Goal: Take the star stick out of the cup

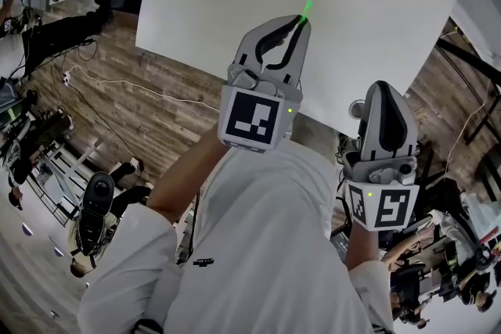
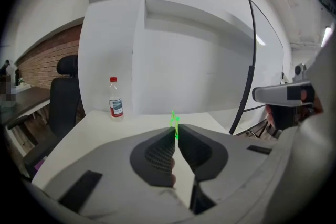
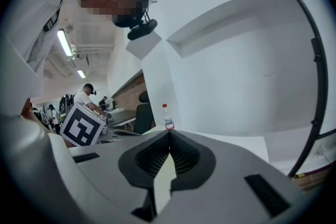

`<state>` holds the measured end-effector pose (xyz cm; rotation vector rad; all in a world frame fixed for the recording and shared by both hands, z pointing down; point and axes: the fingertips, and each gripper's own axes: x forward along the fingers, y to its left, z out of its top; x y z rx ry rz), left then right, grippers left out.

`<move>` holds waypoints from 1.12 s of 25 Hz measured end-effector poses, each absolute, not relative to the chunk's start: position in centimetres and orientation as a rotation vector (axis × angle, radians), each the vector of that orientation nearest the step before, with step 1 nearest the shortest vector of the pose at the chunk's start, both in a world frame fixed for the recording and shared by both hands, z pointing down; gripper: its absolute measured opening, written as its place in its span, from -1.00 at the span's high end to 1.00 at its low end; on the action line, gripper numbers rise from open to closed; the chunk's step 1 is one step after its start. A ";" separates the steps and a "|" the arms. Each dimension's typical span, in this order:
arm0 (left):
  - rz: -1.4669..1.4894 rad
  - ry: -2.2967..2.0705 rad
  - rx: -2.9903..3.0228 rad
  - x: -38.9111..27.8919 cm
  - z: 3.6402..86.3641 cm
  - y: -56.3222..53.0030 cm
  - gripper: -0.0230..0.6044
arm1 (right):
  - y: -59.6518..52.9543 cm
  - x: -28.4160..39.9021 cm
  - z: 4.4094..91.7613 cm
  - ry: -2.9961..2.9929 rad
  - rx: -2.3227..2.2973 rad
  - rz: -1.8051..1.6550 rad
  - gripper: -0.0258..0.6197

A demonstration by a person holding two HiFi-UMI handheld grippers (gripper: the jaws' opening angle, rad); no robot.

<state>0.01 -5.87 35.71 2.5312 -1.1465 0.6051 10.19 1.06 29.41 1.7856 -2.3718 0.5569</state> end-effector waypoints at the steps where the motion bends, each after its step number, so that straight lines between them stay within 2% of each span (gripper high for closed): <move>1: 0.608 -1.167 2.509 -0.3 35.7 -6.0 0.81 | 1.0 10.1 29.4 -2.374 1.784 0.556 0.91; 17: 0.548 -1.293 2.414 -2.6 33.6 -6.5 0.83 | -0.6 9.6 27.3 -2.413 1.768 0.503 0.91; 28: 0.460 -1.351 2.419 -4.9 29.4 -5.5 0.83 | -0.7 10.4 24.6 -2.408 1.853 0.489 0.91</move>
